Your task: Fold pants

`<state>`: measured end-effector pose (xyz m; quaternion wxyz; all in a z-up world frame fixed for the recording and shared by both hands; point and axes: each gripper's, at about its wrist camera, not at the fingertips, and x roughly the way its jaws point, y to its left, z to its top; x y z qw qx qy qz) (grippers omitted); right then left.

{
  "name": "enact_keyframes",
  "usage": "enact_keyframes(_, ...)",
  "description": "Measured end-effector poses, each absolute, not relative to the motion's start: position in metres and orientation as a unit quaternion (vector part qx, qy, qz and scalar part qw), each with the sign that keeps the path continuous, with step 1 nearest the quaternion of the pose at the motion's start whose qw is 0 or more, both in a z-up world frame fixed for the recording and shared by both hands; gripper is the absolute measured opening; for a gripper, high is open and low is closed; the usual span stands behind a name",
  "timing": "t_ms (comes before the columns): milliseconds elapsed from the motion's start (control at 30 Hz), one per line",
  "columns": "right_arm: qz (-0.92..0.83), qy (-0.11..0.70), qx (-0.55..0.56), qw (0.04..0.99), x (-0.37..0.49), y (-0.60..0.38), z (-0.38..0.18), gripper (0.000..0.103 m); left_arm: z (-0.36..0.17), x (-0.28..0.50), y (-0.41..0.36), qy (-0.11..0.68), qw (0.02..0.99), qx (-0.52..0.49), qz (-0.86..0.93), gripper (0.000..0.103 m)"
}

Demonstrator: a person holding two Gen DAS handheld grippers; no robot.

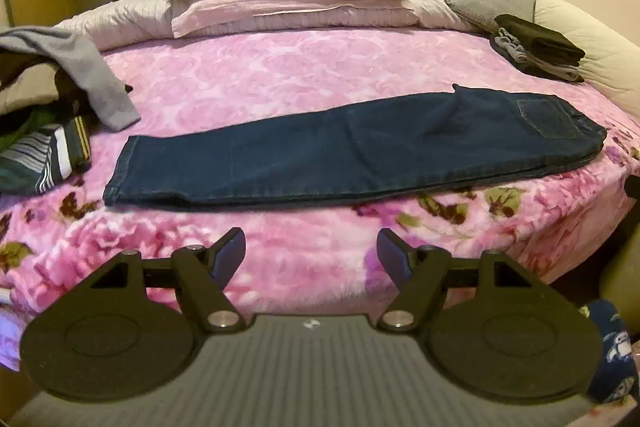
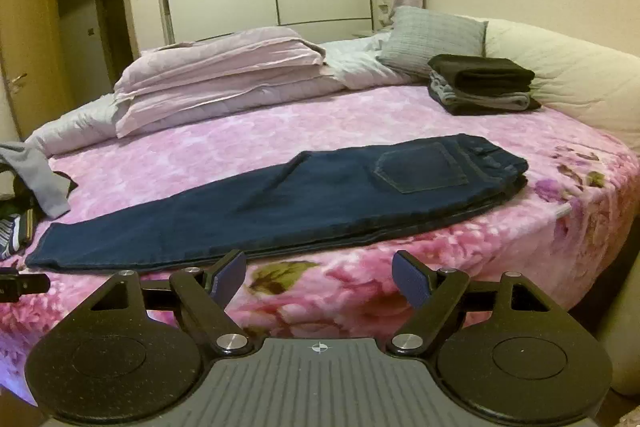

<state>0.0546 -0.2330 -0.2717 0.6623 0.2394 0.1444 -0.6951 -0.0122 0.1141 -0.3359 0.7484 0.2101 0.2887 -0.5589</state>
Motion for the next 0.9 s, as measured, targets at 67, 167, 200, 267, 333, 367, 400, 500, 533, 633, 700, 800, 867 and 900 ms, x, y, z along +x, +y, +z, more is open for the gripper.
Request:
enact_keyframes(67,-0.699,0.143,0.242,0.658,0.049,-0.233,-0.271,0.077,-0.335,-0.013,0.111,0.283,0.749,0.207,-0.563,0.069)
enact_keyframes(167,-0.702,0.142,0.251,0.652,0.041,-0.236,-0.274,0.077,-0.341,-0.008,0.107,0.271,0.75,0.186,-0.574,0.069)
enact_keyframes(200,-0.701,0.143,0.253,0.651,0.04,-0.238,-0.276,0.077,-0.346,-0.005,0.106,0.267,0.755,0.174,-0.574,0.068)
enact_keyframes(267,-0.7,0.15,0.261,0.648,0.037,-0.244,-0.281,0.077,-0.36,0.007,0.105,0.258,0.765,0.146,-0.572,0.066)
enact_keyframes(333,-0.699,0.16,0.27,0.643,0.034,-0.251,-0.288,0.077,-0.376,0.022,0.098,0.259,0.775,0.137,-0.56,0.061)
enact_keyframes(367,-0.698,0.165,0.274,0.641,0.033,-0.254,-0.291,0.077,-0.38,0.03,0.094,0.263,0.779,0.133,-0.554,0.059)
enact_keyframes(400,-0.697,0.168,0.278,0.64,0.033,-0.257,-0.293,0.077,-0.385,0.04,0.089,0.267,0.784,0.127,-0.545,0.055)
enact_keyframes(500,-0.694,0.176,0.287,0.637,0.03,-0.269,-0.299,0.077,-0.394,0.065,0.076,0.272,0.794,0.112,-0.532,0.052)
enact_keyframes(533,-0.693,0.178,0.289,0.636,0.028,-0.273,-0.301,0.077,-0.397,0.071,0.071,0.273,0.796,0.111,-0.529,0.052)
enact_keyframes(633,-0.691,0.187,0.298,0.631,0.026,-0.288,-0.308,0.077,-0.403,0.087,0.059,0.271,0.798,0.101,-0.529,0.052)
enact_keyframes(700,-0.687,0.193,0.305,0.631,0.027,-0.297,-0.312,0.077,-0.409,0.097,0.052,0.27,0.796,0.097,-0.532,0.052)
enact_keyframes(800,-0.677,0.205,0.308,0.636,0.031,-0.309,-0.318,0.077,-0.42,0.11,0.044,0.279,0.793,0.084,-0.535,0.052)
enact_keyframes(867,-0.671,0.213,0.31,0.639,0.034,-0.316,-0.322,0.077,-0.435,0.123,0.04,0.306,0.792,0.094,-0.52,0.049)
enact_keyframes(900,-0.668,0.217,0.311,0.64,0.036,-0.32,-0.324,0.077,-0.442,0.129,0.039,0.32,0.794,0.102,-0.507,0.033)
